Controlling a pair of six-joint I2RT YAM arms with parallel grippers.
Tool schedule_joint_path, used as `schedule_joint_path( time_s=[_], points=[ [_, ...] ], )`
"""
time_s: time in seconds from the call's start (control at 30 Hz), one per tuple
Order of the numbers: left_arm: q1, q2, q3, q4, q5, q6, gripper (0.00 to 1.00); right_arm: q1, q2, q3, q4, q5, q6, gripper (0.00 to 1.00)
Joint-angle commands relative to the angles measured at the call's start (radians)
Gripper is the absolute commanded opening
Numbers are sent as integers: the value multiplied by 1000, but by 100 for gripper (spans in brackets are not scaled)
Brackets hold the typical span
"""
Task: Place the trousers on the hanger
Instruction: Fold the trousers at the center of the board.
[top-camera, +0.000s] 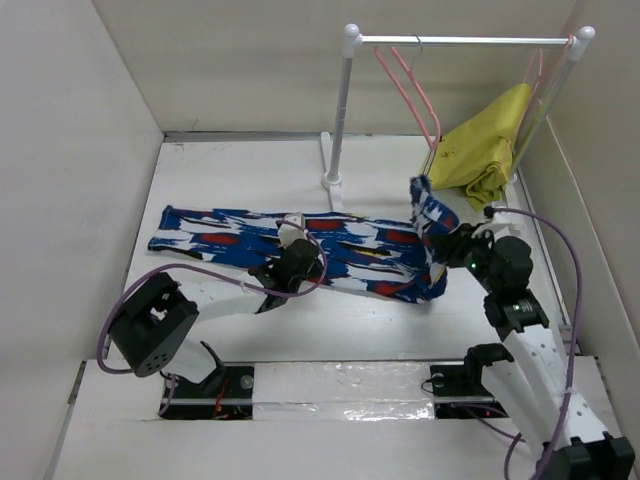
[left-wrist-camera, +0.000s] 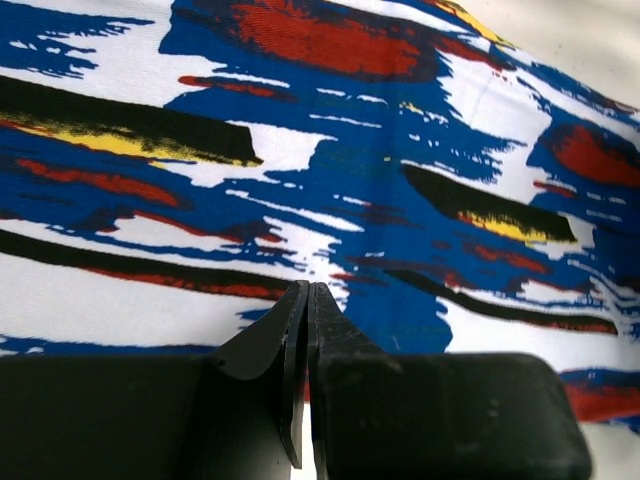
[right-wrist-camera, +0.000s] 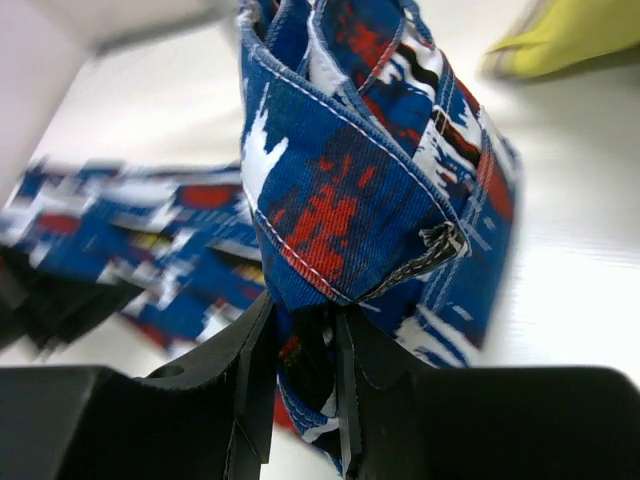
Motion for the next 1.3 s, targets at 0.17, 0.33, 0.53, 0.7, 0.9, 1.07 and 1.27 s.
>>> schedule_joint_path(
  time_s=[0.17,0.33,0.53,0.7,0.9,1.07,1.27],
  points=[
    [-12,39,-71,138,51,-42,0,498,92,196,-68,201,52,0],
    [-50,87,-68,152,45,-52,0,628,218,344,96,243,101,0],
    [-104,148,-82,175,47,-86,0,610,321,551,173,218,99,0],
    [-185,202,-51,207,62,-98,0,586,320,735,117,303,32,0],
    [-306,344,153,247,138,-40,0,543,283,796,55,292,-2,0],
    [-337,498,433,223,223,27,0,510,242,826,-29,317,-42,0],
    [-278,385,371,195,145,43,3,467,252,783,-49,278,-51,0]
  ],
)
